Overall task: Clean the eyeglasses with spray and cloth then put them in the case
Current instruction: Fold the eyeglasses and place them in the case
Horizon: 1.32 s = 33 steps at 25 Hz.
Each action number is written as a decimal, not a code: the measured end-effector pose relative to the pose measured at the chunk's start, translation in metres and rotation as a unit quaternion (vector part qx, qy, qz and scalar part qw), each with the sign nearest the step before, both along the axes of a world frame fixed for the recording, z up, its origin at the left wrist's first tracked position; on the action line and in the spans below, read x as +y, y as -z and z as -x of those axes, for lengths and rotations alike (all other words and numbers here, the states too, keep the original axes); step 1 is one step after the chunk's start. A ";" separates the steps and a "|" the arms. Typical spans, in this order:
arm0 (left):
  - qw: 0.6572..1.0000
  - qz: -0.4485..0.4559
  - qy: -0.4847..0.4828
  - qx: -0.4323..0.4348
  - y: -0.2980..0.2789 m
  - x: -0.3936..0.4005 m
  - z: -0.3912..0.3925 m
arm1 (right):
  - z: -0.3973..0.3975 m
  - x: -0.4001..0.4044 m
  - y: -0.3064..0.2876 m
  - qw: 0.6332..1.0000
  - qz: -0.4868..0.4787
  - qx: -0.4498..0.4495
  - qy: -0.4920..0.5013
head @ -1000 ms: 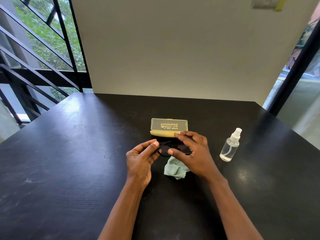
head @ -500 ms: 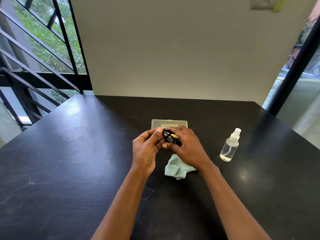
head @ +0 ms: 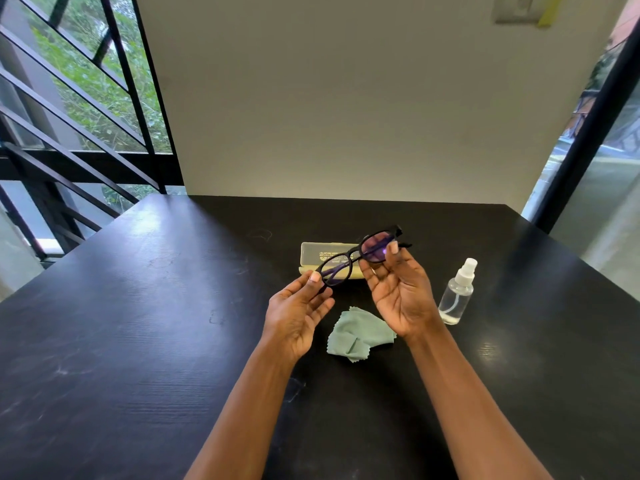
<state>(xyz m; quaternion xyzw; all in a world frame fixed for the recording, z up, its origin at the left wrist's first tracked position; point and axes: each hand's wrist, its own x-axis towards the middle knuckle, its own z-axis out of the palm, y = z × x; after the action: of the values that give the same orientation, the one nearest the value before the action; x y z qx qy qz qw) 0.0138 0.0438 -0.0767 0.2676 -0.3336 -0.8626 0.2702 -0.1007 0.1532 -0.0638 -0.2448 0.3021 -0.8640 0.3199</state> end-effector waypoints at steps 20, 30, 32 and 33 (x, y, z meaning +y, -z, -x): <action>0.983 0.160 -0.059 -0.062 -0.025 -0.045 0.031 | 0.049 -0.022 -0.008 0.945 -0.274 0.070 0.162; 0.934 0.281 -0.077 -0.207 -0.021 -0.073 0.067 | 0.064 -0.035 -0.007 0.848 -0.437 0.162 0.254; 0.925 0.298 -0.075 -0.224 -0.017 -0.073 0.069 | 0.064 -0.035 -0.003 0.833 -0.454 0.177 0.264; 0.920 0.307 -0.076 -0.232 -0.014 -0.073 0.069 | 0.064 -0.035 -0.002 0.826 -0.460 0.186 0.267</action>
<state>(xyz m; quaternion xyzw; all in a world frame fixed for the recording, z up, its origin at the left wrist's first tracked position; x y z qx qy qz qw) -0.0552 -0.0289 -0.0625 0.3892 -0.6139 -0.6083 0.3188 -0.1645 0.1179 -0.0616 -0.1350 0.7722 -0.6144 0.0897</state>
